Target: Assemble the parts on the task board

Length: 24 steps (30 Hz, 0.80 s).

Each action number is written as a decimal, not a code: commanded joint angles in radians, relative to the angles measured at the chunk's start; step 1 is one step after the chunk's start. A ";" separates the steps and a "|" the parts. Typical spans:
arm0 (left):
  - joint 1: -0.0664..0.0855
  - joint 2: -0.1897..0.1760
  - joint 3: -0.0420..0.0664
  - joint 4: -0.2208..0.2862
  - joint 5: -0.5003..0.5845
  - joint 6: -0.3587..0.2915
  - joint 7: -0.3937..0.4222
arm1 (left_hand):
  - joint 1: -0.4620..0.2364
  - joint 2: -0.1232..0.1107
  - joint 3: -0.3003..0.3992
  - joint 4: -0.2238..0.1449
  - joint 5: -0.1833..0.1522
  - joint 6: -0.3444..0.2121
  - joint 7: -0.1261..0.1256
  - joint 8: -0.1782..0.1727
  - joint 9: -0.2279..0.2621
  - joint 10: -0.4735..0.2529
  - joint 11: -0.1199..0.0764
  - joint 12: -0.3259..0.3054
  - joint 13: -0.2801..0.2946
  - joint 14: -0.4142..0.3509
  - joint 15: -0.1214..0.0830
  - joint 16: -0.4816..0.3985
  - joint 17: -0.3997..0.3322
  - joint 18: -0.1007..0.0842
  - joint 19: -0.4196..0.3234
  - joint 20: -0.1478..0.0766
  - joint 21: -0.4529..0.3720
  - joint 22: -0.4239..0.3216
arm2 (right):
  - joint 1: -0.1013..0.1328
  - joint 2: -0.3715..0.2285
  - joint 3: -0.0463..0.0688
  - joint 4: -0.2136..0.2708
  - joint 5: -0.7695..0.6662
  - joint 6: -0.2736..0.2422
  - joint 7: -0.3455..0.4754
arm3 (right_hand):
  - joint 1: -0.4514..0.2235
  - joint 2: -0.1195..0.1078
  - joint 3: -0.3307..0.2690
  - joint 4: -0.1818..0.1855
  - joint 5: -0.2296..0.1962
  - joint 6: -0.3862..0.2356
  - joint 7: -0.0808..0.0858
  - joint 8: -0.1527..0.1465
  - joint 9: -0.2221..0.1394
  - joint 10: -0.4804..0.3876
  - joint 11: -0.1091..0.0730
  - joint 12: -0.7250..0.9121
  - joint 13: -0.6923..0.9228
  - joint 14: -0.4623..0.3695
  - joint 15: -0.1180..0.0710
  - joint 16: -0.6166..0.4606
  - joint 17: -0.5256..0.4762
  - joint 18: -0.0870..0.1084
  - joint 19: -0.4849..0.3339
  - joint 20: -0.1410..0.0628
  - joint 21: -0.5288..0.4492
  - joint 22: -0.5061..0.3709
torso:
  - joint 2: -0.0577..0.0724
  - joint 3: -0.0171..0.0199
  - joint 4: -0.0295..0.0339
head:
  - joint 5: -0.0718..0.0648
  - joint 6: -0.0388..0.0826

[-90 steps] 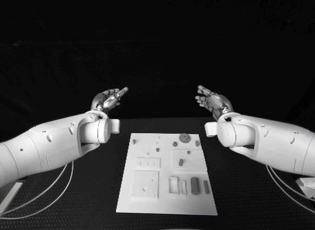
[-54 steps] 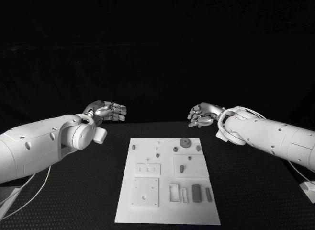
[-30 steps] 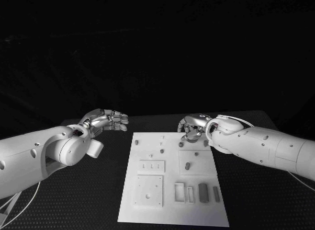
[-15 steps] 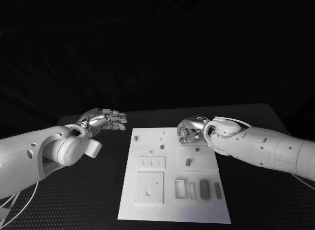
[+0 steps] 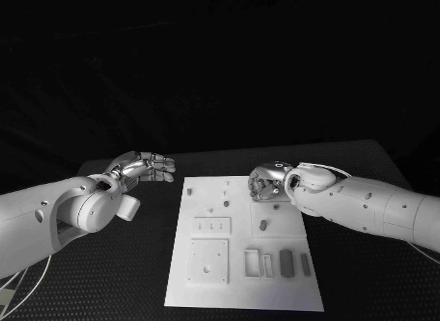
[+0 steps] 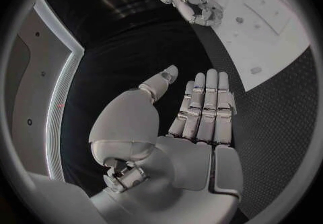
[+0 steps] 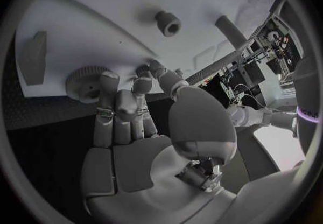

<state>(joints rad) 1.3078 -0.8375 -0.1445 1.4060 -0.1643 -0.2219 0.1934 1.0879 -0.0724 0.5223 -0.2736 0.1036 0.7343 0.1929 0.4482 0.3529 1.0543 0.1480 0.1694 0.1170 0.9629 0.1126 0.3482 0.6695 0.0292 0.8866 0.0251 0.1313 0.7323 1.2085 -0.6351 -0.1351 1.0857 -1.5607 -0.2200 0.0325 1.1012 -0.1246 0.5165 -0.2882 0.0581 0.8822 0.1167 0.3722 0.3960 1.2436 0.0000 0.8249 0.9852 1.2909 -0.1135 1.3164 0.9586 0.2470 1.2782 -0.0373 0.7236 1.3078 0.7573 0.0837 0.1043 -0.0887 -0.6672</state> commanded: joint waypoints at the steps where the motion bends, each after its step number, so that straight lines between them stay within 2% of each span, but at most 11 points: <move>1: 0.001 0.000 0.001 0.001 -0.003 0.000 0.013 | -0.010 -0.003 -0.004 0.000 -0.005 -0.003 0.010 -0.005 -0.001 0.001 0.009 -0.004 -0.001 0.006 0.002 -0.004 0.001 -0.006 0.003 -0.005 -0.005 -0.001 | -0.007 0.002 -0.004 -0.005 -0.017 0.014 -0.009 | -0.013 0.003 0.009 0.000 0.001 0.010 -0.002 -0.003 -0.002 0.002 -0.001 0.004 0.004 0.001 0.004 0.006 0.002 0.015 -0.005 -0.003 0.005 0.025 | 0.006 0.0057 0.0027 | -0.002 0.004; 10: 0.001 0.000 0.001 0.000 -0.001 0.003 0.012 | -0.014 -0.003 -0.005 0.002 -0.005 -0.005 0.011 -0.008 -0.001 0.001 0.010 -0.007 -0.002 0.007 0.002 -0.006 0.003 -0.008 0.004 -0.006 -0.007 -0.001 | -0.007 -0.004 -0.004 -0.009 -0.012 0.019 -0.009 | -0.025 0.030 0.025 0.001 0.001 0.017 -0.004 -0.005 0.000 0.007 -0.002 0.001 0.016 0.002 0.003 0.010 0.005 0.015 -0.006 -0.004 0.016 0.025 | 0.012 0.0085 0.0043 | -0.004 0.004; 15: 0.000 0.001 0.001 -0.006 0.000 0.013 0.011 | -0.016 -0.003 -0.005 0.003 -0.005 -0.005 0.012 -0.009 -0.001 0.001 0.010 -0.008 -0.002 0.007 0.002 -0.006 0.004 -0.008 0.004 -0.006 -0.007 -0.002 | -0.009 -0.006 -0.003 -0.005 -0.012 0.030 -0.007 | -0.029 0.040 0.029 0.000 0.001 0.023 -0.005 -0.003 0.002 0.010 -0.003 0.000 0.022 0.003 0.002 0.013 0.007 0.015 -0.007 -0.004 0.022 0.025 | 0.015 0.0121 0.0044 | -0.004 0.004; 20: 0.000 0.000 0.001 -0.008 0.001 0.012 0.011 | -0.017 -0.004 -0.005 0.003 -0.006 -0.006 0.012 -0.010 -0.001 0.001 0.010 -0.010 -0.002 0.006 0.002 -0.007 0.004 -0.009 0.004 -0.006 -0.008 -0.002 | -0.009 -0.010 -0.003 -0.004 -0.014 0.033 -0.010 | -0.032 0.036 0.029 -0.001 0.001 0.025 -0.006 -0.004 0.003 0.011 -0.004 -0.001 0.025 0.003 0.002 0.014 0.008 0.015 -0.008 -0.004 0.025 0.025 | 0.018 0.0138 0.0053 | -0.005 0.003; 24: 0.000 0.000 0.001 -0.009 0.001 0.013 0.010 | -0.017 -0.004 -0.006 0.003 -0.006 -0.006 0.011 -0.010 -0.001 0.001 0.010 -0.010 -0.002 0.006 0.002 -0.008 0.004 -0.009 0.004 -0.007 -0.008 -0.002 | -0.009 -0.014 -0.003 -0.003 -0.016 0.030 -0.016 | -0.037 0.023 0.027 -0.001 0.001 0.020 -0.005 -0.008 0.002 0.012 -0.003 -0.003 0.028 0.003 0.002 0.015 0.009 0.015 -0.010 -0.004 0.029 0.025 | 0.020 0.0151 0.0060 | -0.006 0.004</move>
<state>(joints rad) 1.3078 -0.8379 -0.1445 1.3966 -0.1634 -0.2203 0.1929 1.0840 -0.0763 0.5221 -0.2734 0.1037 0.7342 0.1928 0.4445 0.3530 1.0578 0.1516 0.1656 0.1162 0.9628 0.1126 0.3445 0.6726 0.0225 0.8902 0.0214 0.1274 0.7315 1.2138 -0.6418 -0.1284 1.0931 -1.5595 -0.2449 0.0473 1.0671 -0.0964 0.5412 -0.2883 0.0581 0.8995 0.1090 0.3678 0.3990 1.2475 -0.0040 0.8248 1.0128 1.2910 -0.1136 1.3281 0.9668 0.2473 1.2730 -0.0393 0.7470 1.3076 0.7749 0.0970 0.0849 -0.0940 -0.6639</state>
